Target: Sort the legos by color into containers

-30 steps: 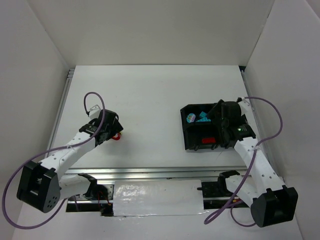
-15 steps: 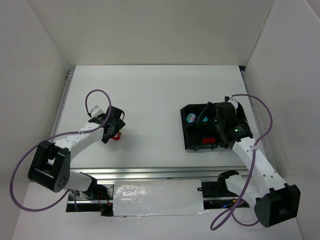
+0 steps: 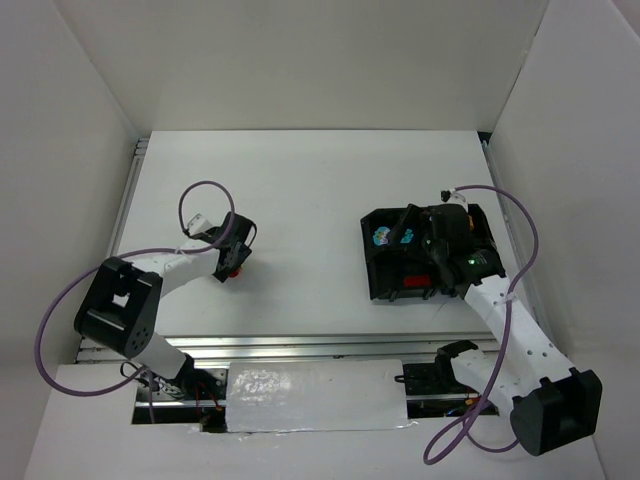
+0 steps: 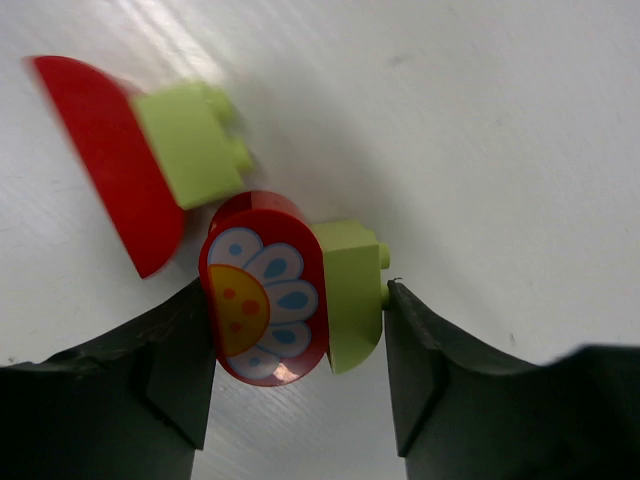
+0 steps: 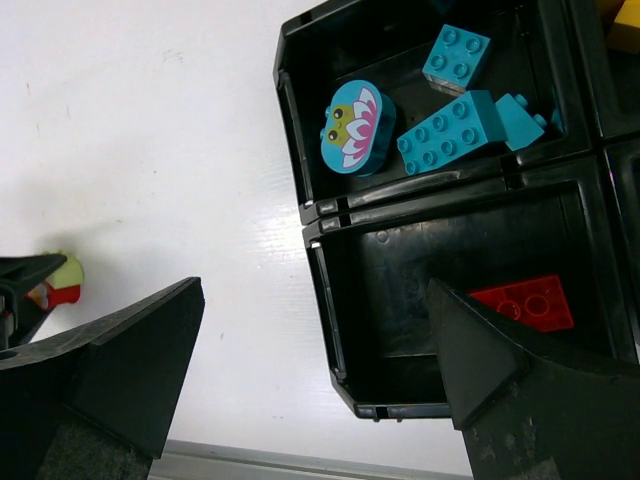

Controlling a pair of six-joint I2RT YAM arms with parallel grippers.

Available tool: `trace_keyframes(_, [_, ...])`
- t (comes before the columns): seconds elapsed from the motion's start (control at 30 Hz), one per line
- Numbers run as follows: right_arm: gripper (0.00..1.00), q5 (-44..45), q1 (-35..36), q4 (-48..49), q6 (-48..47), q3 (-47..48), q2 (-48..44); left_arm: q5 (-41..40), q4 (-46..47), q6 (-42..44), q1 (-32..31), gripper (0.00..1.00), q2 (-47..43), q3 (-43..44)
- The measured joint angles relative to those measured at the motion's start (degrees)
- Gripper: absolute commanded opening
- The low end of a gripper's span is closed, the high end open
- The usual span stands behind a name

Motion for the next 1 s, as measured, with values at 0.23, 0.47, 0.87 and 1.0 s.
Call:
trace_keyframes(0.23, [1.00,-3.2,0.4,0.5,-0.5,0.0,-0.3,1.1,3.6,0.4,-2.5,0.00,0.0,-0.2])
trace_keyframes(0.47, [1.00,-12.4,0.4,3.8,1.0,-0.6,-1.2,8.5,15.4,13.2,-11.3,0.00,-9.6,-5.2])
trace_keyframes(0.87, [0.96,-27.8,8.8,13.2,11.5,-2.3,-0.1,38.9,45.8,45.4,-21.9,0.00,-19.2,-15.2])
trace_keyframes(1.0, [0.88,-25.8,17.6,13.2,12.3,-2.1,3.7,41.5,45.8,51.9,-27.0,0.00,-19.4,-14.0])
